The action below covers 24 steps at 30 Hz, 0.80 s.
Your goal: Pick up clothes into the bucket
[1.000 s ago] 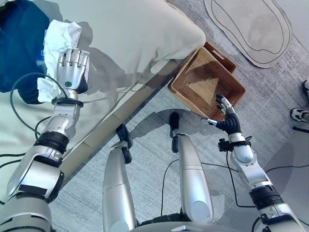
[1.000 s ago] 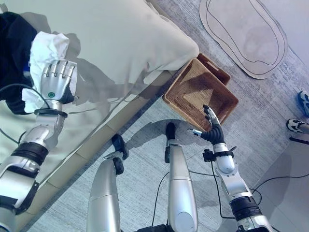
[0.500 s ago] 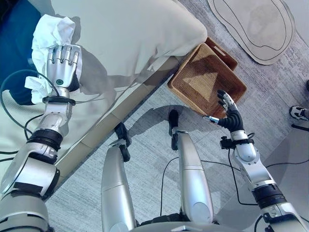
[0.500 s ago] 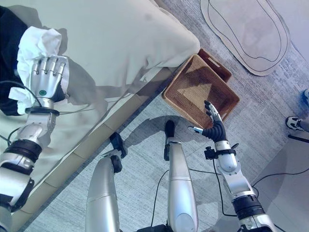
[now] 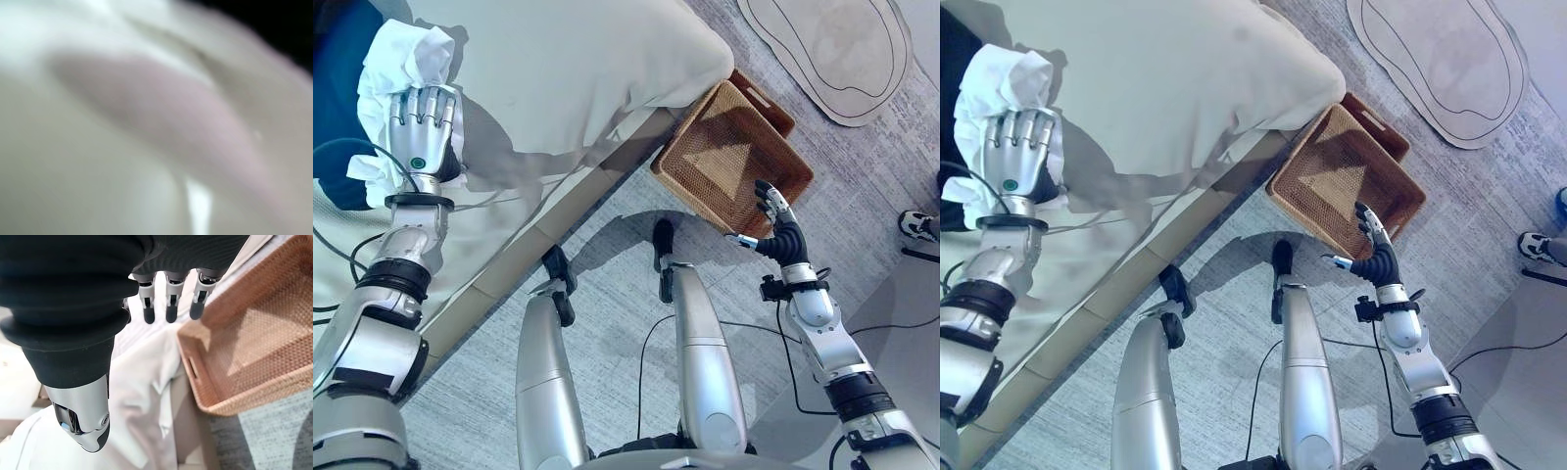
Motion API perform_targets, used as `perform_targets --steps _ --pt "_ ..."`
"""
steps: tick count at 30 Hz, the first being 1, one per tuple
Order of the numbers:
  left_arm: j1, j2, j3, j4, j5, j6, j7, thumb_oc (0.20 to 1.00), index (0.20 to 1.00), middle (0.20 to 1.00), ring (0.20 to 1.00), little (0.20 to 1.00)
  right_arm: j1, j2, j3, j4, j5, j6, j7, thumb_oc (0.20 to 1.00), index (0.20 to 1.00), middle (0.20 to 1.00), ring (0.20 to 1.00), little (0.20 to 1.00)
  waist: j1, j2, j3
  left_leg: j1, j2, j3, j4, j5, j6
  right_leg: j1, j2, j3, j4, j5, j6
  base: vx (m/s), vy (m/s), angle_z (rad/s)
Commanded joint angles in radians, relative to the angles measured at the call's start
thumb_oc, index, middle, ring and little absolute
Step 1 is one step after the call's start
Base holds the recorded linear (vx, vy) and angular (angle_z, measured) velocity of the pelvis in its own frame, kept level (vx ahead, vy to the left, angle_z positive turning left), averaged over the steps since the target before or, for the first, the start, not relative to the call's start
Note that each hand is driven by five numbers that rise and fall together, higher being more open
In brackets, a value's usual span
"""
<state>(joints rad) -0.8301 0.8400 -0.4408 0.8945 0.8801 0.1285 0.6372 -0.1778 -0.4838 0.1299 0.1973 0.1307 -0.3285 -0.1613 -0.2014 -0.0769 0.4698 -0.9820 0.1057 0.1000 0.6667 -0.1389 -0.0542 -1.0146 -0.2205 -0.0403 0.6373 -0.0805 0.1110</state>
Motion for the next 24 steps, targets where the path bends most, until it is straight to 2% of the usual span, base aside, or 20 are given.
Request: perform_targets --steps 1,3,4,5,6,7,16,24 --pt "0.101 0.061 0.085 0.174 -0.065 0.047 -0.083 1.0 1.0 1.0 1.0 1.0 0.071 -0.015 -0.008 -0.058 0.021 -0.032 0.001 1.0 1.0 1.0 1.0 1.0 0.012 0.004 -0.118 -0.004 -0.025 0.003 0.002 -0.044 0.043 0.02 -0.018 0.0 -0.151 0.116 0.064 0.0 0.0 0.0" --pt "0.096 0.057 0.083 0.214 -0.082 0.041 -0.109 1.0 1.0 1.0 1.0 1.0 0.069 -0.018 -0.005 -0.059 0.028 -0.027 0.011 1.0 1.0 1.0 1.0 1.0 0.008 0.004 -0.121 -0.004 -0.024 0.003 0.001 -0.044 0.042 0.02 -0.018 0.002 -0.154 0.118 0.064 0.0 0.0 0.0" --pt "0.092 0.053 0.082 0.249 -0.103 0.033 -0.132 0.922 0.922 0.922 0.922 0.922 0.067 -0.02 -0.002 -0.062 0.032 -0.023 0.021 1.0 1.0 1.0 1.0 1.0 0.004 0.002 -0.125 -0.004 -0.022 0.004 0.0 -0.042 0.041 0.02 -0.016 0.002 -0.154 0.12 0.063 0.0 0.0 0.0" --pt "0.091 0.053 0.081 0.251 -0.103 0.032 -0.132 0.922 0.922 0.922 0.922 0.922 0.067 -0.02 -0.002 -0.062 0.033 -0.023 0.022 1.0 1.0 1.0 1.0 1.0 0.004 0.002 -0.125 -0.004 -0.022 0.004 0.0 -0.042 0.041 0.019 -0.016 0.002 -0.154 0.12 0.063 -0.01 0.015 -0.03" --pt "0.088 0.051 0.084 0.266 -0.12 0.024 -0.139 0.256 0.256 0.256 0.256 0.256 0.068 -0.02 -0.001 -0.065 0.035 -0.021 0.028 1.0 1.0 1.0 1.0 1.0 0.003 0.001 -0.127 -0.004 -0.022 0.006 0.0 -0.041 0.04 0.019 -0.015 0.003 -0.155 0.12 0.063 0.0 0.0 0.0" --pt "0.084 0.049 0.083 0.273 -0.131 0.019 -0.142 0.2 0.2 0.2 0.2 0.2 0.068 -0.021 0.002 -0.067 0.036 -0.02 0.032 1.0 1.0 1.0 1.0 1.0 0.001 0.001 -0.129 -0.002 -0.021 0.006 -0.003 -0.04 0.039 0.02 -0.015 0.003 -0.157 0.121 0.062 0.0 0.0 0.0" --pt "0.09 0.027 0.074 0.32 -0.177 -0.014 -0.165 0.2 0.2 0.2 0.2 0.2 0.055 -0.016 0.026 -0.06 0.047 -0.018 0.049 1.0 1.0 1.0 1.0 1.0 -0.006 0.002 -0.148 0.037 -0.02 0.009 -0.032 -0.03 0.036 0.052 -0.017 -0.001 -0.176 0.129 0.064 0.0 0.002 -0.01" --pt "0.098 -0.007 0.074 0.332 -0.191 -0.025 -0.16 0.2 0.2 0.2 0.2 0.2 0.037 -0.01 0.06 -0.038 0.039 -0.017 0.052 1.0 1.0 1.0 1.0 1.0 -0.003 0.0 -0.166 0.134 -0.026 0.015 -0.116 -0.008 0.029 0.146 -0.023 -0.016 -0.245 0.147 0.072 0.0 0.0 0.0"
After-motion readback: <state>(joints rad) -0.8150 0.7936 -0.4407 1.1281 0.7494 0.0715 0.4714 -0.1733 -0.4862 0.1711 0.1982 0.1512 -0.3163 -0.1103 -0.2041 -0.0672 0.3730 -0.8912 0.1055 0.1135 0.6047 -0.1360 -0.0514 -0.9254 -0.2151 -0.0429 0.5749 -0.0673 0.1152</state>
